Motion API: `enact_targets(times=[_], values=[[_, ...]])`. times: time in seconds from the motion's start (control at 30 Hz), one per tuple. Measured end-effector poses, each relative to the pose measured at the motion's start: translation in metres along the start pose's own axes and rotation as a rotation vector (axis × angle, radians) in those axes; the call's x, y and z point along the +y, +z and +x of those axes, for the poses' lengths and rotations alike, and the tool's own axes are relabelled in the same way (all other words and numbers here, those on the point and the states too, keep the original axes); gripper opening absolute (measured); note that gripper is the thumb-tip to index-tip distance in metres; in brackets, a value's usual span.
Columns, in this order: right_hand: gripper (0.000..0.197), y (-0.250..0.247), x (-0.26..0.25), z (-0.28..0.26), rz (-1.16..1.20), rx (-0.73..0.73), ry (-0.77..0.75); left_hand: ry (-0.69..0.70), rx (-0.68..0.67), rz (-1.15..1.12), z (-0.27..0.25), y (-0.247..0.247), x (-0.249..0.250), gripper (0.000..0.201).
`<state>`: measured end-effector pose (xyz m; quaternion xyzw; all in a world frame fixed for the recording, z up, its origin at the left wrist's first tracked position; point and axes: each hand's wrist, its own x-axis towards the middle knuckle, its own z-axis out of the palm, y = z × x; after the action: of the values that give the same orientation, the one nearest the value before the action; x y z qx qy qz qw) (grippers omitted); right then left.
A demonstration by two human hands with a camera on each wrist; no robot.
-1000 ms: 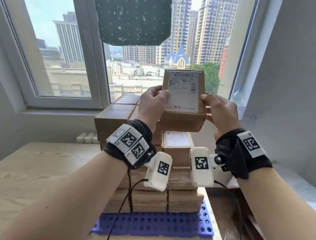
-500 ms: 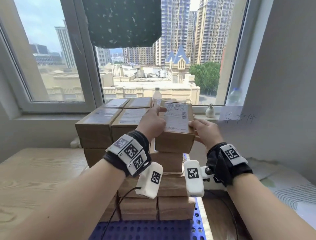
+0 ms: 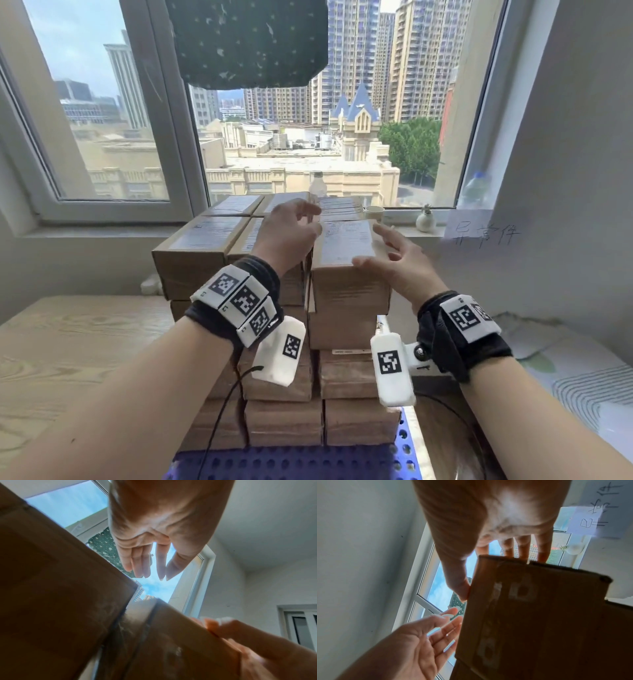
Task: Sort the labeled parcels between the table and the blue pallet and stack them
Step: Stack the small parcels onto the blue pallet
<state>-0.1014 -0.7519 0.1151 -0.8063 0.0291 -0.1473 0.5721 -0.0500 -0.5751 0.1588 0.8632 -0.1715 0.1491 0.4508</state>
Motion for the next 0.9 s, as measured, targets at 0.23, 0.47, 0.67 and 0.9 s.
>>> enact_targets(times=[0.23,0.47,0.67,0.9], values=[[0.074,0.015,-0.008,0.004,0.019,0.001,0.025,-0.085,-0.119,0.026,0.010,-0.014,-0.024,0.030],[0.084,0.023,-0.012,0.010,-0.047,-0.006,0.037,-0.109,-0.181,-0.001,0.019,-0.022,-0.033,0.030],[0.087,0.032,-0.011,0.017,-0.026,0.072,0.058,-0.103,-0.205,-0.027,0.025,-0.028,-0.037,0.026],[0.083,0.037,-0.013,0.015,0.009,0.104,0.051,-0.080,-0.228,-0.061,0.024,-0.033,-0.041,0.024]])
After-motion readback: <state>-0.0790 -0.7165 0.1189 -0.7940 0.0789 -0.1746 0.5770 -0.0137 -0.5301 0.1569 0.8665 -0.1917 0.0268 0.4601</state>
